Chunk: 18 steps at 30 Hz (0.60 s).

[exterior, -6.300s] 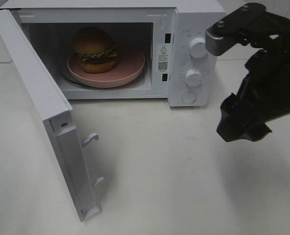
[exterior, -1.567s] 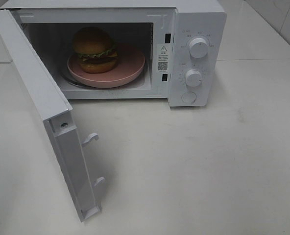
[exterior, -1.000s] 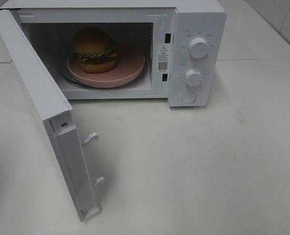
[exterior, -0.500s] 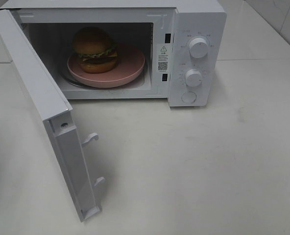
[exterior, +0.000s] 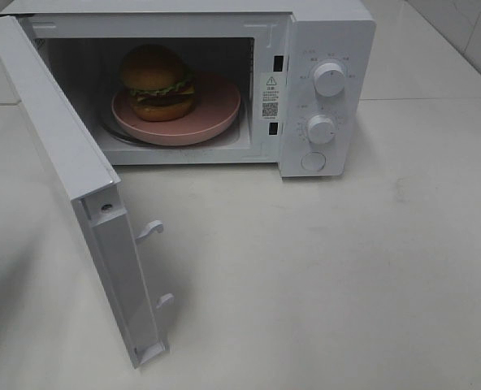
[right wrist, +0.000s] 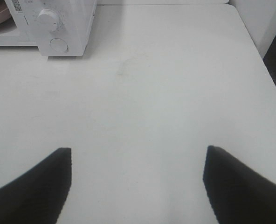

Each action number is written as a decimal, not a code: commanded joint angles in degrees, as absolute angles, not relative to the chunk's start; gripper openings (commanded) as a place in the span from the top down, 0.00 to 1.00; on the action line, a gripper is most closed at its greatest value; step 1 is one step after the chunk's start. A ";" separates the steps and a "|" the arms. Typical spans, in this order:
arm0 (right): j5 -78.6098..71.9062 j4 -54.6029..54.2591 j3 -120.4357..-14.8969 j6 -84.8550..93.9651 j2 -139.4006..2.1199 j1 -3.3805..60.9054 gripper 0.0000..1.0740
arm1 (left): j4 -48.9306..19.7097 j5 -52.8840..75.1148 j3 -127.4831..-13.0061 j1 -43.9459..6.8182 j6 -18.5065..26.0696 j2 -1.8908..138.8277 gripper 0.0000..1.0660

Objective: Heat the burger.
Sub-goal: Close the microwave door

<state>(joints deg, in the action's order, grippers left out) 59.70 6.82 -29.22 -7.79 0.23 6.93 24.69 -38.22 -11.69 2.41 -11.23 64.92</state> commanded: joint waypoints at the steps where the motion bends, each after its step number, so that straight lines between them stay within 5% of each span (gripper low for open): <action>1: 59.59 6.76 -29.22 -8.08 1.78 6.70 0.29 | 30.37 -46.41 -11.69 2.12 -14.32 69.67 1.00; 11: 59.59 6.76 -29.22 -8.08 1.78 6.70 0.29 | 29.28 -51.62 -12.49 -4.53 -11.86 78.15 1.00; 18: 59.59 6.76 -29.22 -8.08 1.78 6.70 0.29 | 17.07 -53.92 -12.55 -12.55 -7.45 83.08 1.00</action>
